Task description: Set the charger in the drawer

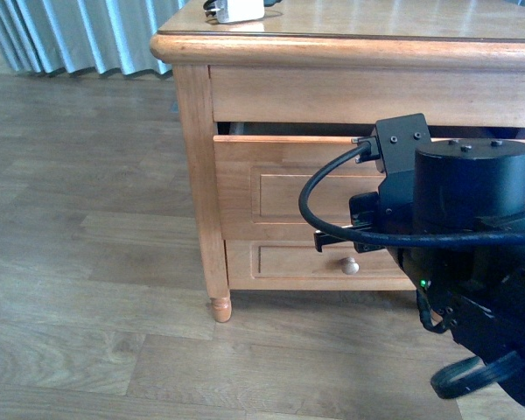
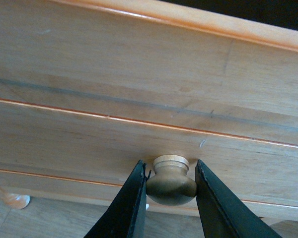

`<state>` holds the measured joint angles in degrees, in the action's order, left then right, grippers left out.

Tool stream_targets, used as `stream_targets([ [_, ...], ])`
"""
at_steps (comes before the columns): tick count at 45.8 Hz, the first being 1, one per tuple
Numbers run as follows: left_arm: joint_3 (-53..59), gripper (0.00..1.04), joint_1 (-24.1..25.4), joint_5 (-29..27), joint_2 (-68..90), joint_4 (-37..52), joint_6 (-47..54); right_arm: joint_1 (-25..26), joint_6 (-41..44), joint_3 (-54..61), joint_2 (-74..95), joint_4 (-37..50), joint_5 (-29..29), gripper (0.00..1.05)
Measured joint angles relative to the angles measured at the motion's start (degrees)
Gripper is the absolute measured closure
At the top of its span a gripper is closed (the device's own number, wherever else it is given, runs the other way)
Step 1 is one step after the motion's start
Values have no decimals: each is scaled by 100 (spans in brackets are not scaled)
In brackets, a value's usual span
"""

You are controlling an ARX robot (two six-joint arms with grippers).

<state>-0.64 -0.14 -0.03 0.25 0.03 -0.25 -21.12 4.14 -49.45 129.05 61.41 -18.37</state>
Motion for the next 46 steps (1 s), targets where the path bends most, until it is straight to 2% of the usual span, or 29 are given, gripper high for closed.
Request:
stream_targets([
  [16, 0, 6, 0, 0, 0, 0, 0, 17, -313, 1335, -890, 98, 415, 81],
  [26, 0, 6, 0, 2, 0, 0, 0, 160, -332, 2374, -1543, 251, 938, 82],
  [40, 0, 6, 0, 2, 0, 0, 0, 341, -260, 2922, -1886, 391, 1357, 82],
  [41, 0, 6, 0, 0, 0, 0, 0, 345, -256, 2929, -1893, 389, 1364, 82],
  [46, 0, 6, 0, 0, 0, 0, 0, 393, -249, 3021, -2140, 330, 1266, 65],
])
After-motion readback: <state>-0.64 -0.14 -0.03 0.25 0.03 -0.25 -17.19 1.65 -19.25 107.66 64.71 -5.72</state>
